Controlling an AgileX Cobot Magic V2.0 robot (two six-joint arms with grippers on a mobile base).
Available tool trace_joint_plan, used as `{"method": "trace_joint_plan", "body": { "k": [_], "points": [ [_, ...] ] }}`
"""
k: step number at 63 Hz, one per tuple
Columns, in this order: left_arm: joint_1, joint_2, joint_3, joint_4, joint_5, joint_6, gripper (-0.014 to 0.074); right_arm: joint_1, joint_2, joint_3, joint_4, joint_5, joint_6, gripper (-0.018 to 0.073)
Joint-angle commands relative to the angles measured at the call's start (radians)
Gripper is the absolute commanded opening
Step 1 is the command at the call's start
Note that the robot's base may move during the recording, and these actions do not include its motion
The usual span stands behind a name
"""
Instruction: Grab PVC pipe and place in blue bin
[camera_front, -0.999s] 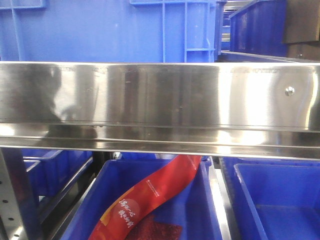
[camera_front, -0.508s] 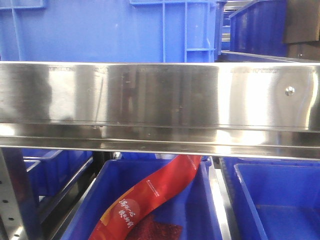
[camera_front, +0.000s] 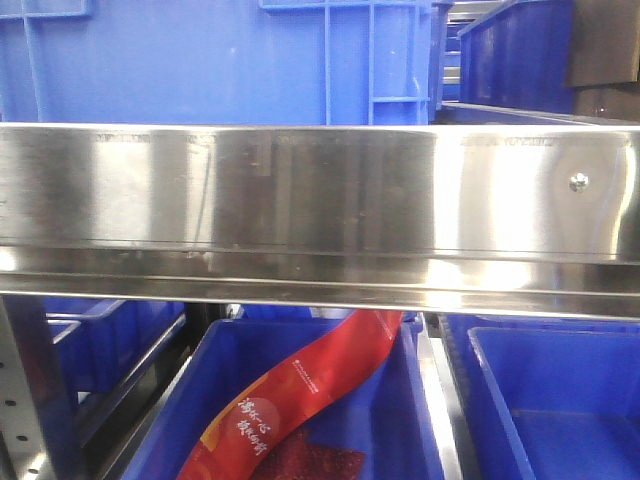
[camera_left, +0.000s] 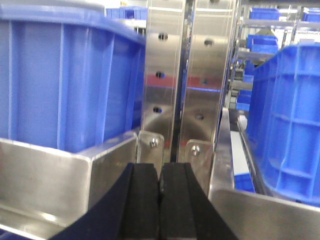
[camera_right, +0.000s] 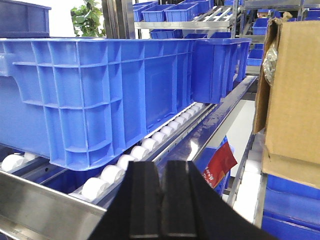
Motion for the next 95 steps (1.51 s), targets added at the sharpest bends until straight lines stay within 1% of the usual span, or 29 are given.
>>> {"method": "trace_joint_plan", "body": {
  "k": [1, 10, 21, 25, 39, 42, 50, 95],
  "points": [
    [0.003, -0.004, 0.007, -0.013, -0.017, 0.000, -0.0111, -0.005, -0.003, 0.000, -0.007, -0.026, 0.000, -0.0169],
    [-0.003, -0.004, 0.010, -0.016, -0.015, 0.000, -0.0111, -0.005, -0.003, 0.000, -0.007, -0.026, 0.000, -0.0169],
    [-0.061, -0.016, 0.017, -0.016, -0.008, 0.000, -0.0111, -0.005, -0.003, 0.000, -0.007, -0.026, 0.000, -0.0169],
    [-0.068, -0.021, 0.027, -0.016, -0.008, 0.000, -0.0111, -0.005, -0.003, 0.000, -0.007, -0.026, 0.000, -0.0169],
    [-0.068, -0.034, 0.052, -0.016, -0.009, 0.000, -0.0111, -0.005, -0.003, 0.000, -0.007, -0.026, 0.000, -0.0169],
    [-0.068, -0.047, 0.052, -0.016, 0.011, 0.000, -0.0111, -0.005, -0.003, 0.000, -0.007, -0.026, 0.000, -0.0169],
    [-0.068, -0.071, 0.052, -0.016, 0.015, 0.000, -0.0111, -0.005, -0.003, 0.000, -0.007, -0.026, 0.000, -0.0169],
    [-0.068, -0.071, 0.052, -0.016, 0.018, 0.000, -0.0111, -0.005, -0.003, 0.000, -0.007, -0.026, 0.000, -0.0169]
  ]
}}
